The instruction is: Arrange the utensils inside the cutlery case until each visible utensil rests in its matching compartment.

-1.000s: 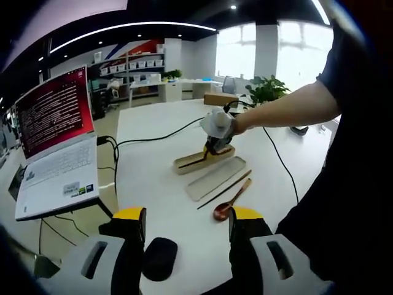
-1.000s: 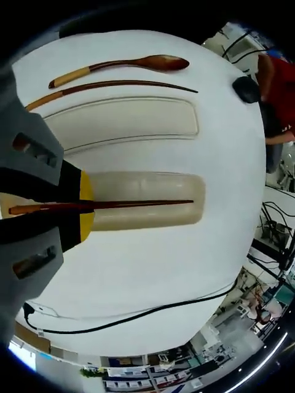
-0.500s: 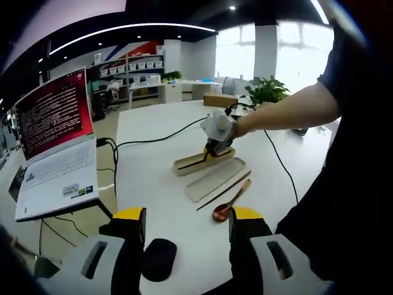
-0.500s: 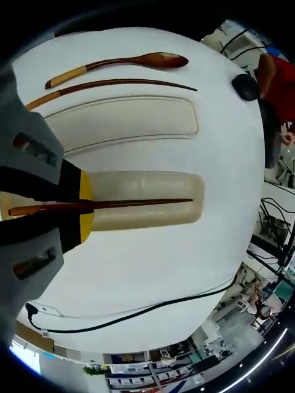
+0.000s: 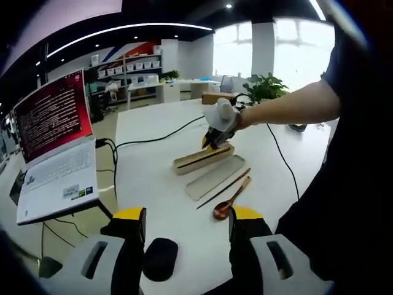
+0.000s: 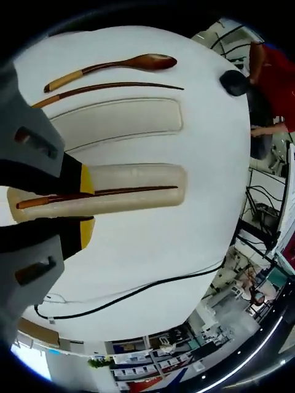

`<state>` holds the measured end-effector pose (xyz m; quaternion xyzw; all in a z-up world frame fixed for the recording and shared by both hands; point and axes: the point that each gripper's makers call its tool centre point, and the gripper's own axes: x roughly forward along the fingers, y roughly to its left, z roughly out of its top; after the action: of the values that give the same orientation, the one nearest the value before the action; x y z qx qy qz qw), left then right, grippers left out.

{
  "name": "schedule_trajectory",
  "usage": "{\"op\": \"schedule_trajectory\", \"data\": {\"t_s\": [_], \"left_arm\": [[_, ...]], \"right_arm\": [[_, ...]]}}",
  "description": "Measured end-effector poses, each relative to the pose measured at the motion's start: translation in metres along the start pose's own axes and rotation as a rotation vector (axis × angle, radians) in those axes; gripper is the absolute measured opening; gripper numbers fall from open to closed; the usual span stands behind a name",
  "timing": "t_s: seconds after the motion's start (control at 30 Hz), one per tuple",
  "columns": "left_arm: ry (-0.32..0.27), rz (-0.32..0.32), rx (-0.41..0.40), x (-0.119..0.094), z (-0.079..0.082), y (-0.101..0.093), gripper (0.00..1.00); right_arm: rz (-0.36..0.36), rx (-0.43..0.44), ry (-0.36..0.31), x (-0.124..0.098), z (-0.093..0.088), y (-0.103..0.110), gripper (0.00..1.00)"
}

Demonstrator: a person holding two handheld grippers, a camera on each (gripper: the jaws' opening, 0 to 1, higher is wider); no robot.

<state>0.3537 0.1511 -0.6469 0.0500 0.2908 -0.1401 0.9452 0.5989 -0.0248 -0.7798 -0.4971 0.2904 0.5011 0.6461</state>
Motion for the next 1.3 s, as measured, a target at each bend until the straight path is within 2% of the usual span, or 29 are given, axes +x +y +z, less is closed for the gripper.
{"op": "schedule_trajectory", "data": {"t_s": [0.17,0.5,0.67,0.77,0.87,0.97,1.1,1.3], "left_arm": [[-0.011,-0.005,0.008,-0.001,0.002,0.001,0.56],[-0.025,-0.022,0.038,-0.002,0.009,0.000,0.56],[-0.036,-0.023,0.048,-0.003,0.012,0.000,0.56],[-0.037,-0.027,0.056,-0.004,0.012,0.000,0.56],[-0.038,-0.033,0.063,-0.004,0.013,-0.001,0.56],[-0.044,-0.035,0.067,-0.004,0.014,-0.001,0.56],[-0.047,-0.042,0.078,-0.004,0.015,-0.002,0.56],[-0.051,-0.048,0.088,-0.005,0.015,-0.003,0.56]], "right_arm": [[-0.087,-0.023,-0.045,-0.015,0.007,-0.011,0.25],[-0.148,-0.036,-0.084,-0.043,0.011,-0.009,0.43],[-0.192,-0.025,-0.116,-0.061,0.014,-0.009,0.66],[-0.207,0.007,-0.138,-0.070,0.015,-0.008,0.76],[-0.210,0.047,-0.160,-0.079,0.017,-0.005,0.79],[-0.214,0.046,-0.174,-0.088,0.018,0.003,0.82],[-0.210,0.012,-0.175,-0.099,0.019,0.010,0.99],[-0.204,0.036,-0.223,-0.124,0.025,0.023,0.99]]}}
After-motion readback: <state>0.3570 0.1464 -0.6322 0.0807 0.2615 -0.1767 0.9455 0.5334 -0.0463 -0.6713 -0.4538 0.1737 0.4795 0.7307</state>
